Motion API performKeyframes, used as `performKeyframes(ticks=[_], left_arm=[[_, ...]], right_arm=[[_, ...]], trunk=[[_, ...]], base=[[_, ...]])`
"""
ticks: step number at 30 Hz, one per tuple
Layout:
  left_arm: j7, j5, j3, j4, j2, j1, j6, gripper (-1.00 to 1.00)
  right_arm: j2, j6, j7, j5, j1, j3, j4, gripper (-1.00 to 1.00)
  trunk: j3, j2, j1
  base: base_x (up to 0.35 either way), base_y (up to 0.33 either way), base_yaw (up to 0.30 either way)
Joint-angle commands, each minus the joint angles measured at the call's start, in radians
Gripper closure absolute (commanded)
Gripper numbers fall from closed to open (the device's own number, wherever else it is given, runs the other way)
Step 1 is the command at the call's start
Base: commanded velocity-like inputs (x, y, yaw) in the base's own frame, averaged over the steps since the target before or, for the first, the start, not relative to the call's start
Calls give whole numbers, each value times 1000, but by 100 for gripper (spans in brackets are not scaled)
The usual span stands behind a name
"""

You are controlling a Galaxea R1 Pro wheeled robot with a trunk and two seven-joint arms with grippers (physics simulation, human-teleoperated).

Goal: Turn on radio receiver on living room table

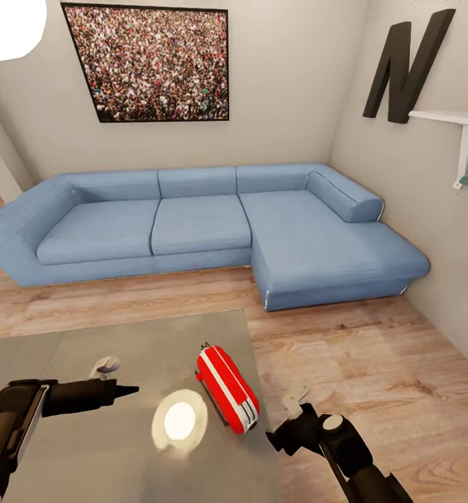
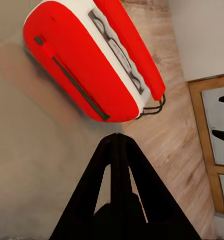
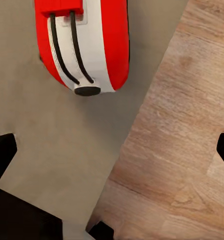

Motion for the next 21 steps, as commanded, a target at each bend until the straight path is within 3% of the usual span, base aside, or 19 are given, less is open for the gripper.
performKeyframes(ticks=[1, 8, 21], left_arm=[[0, -1, 0, 0, 0, 0, 0, 100], [3, -7, 1, 8, -1, 0, -1, 100], [5, -63, 1, 31, -5, 0, -1, 100]], right_arm=[[0, 0, 0, 0, 0, 0, 0, -100], [0, -2, -2, 0, 0, 0, 1, -100], [1, -3, -6, 0, 0, -4, 3, -100]], trunk=[[0, 0, 0], [0, 0, 0], [19, 0, 0]], base=[[-337, 0, 0], [-261, 0, 0], [-13, 0, 0]])
